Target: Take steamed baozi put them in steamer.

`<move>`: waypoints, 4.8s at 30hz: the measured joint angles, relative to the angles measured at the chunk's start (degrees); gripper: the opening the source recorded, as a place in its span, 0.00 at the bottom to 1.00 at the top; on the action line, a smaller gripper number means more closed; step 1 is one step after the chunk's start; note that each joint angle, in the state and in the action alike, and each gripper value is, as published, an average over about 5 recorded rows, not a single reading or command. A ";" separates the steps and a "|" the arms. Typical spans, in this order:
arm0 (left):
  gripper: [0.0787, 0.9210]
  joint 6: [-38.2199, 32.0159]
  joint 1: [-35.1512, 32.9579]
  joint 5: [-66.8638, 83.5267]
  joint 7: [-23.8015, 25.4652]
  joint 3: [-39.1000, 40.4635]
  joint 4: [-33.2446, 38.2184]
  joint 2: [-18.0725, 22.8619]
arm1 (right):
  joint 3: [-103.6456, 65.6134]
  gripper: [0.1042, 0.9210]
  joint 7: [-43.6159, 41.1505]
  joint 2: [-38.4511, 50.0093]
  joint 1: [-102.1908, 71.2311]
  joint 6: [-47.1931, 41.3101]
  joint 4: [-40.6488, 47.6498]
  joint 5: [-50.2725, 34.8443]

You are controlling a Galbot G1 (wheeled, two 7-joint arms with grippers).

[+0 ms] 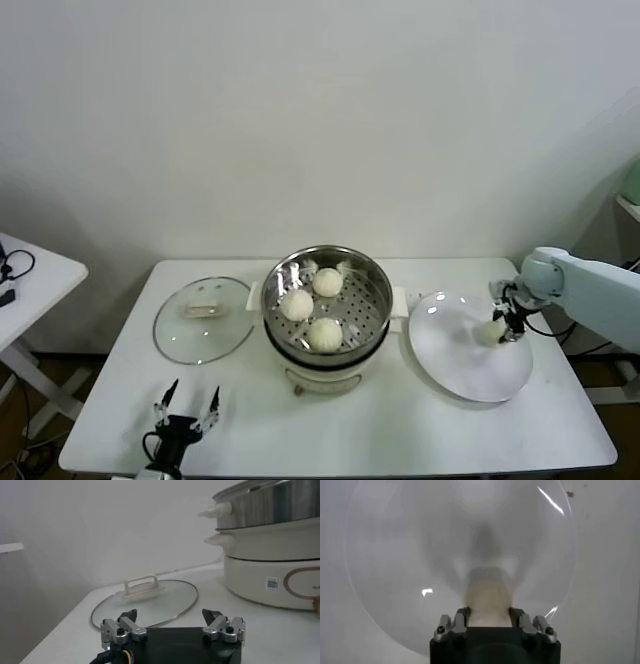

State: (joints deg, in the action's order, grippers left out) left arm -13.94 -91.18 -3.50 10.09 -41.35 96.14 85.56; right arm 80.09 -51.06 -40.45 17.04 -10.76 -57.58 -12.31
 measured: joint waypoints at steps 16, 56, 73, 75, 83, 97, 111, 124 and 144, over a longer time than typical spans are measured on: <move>0.88 0.17 -0.31 0.20 0.10 0.22 1.37 -0.24 | 19.03 0.48 -4.58 -4.35 30.52 -1.95 -14.10 -19.57; 0.88 0.25 0.77 1.63 0.40 -0.35 0.95 -1.09 | 7.73 0.54 5.43 -18.58 21.17 -14.39 -24.10 -22.63; 0.88 0.76 0.99 1.66 0.49 -0.30 1.54 -1.18 | 5.48 0.87 6.42 -17.04 20.24 -14.08 -23.71 -23.35; 0.88 0.82 1.05 1.62 0.49 -0.20 1.59 -1.18 | 5.47 0.88 6.93 -15.82 21.42 -13.81 -24.48 -24.83; 0.88 0.39 1.72 2.35 -0.16 0.48 1.85 -1.08 | 2.04 0.88 13.09 -6.17 22.09 -12.17 -29.64 -30.80; 0.88 -0.64 2.04 2.56 -0.42 1.05 1.30 -0.91 | -21.01 0.88 33.61 17.99 -5.15 -0.81 -39.84 -32.67; 0.88 -1.11 2.53 2.54 -0.68 1.94 0.70 -0.37 | -27.78 0.88 52.58 33.33 -27.30 17.70 -43.40 -35.94; 0.88 -1.59 3.24 3.00 -1.14 1.70 -0.08 -0.11 | -50.96 0.88 60.55 26.80 -47.62 27.13 -41.08 -39.90; 0.88 -2.12 3.51 3.82 -1.21 1.74 -0.42 -0.11 | -103.13 0.88 57.10 0.46 -99.87 33.64 -42.44 -32.85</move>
State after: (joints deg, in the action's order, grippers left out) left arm -16.06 -87.67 0.33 8.87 -39.61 95.72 85.44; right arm -23.04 6.05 -39.99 -82.84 22.88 -100.03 -45.16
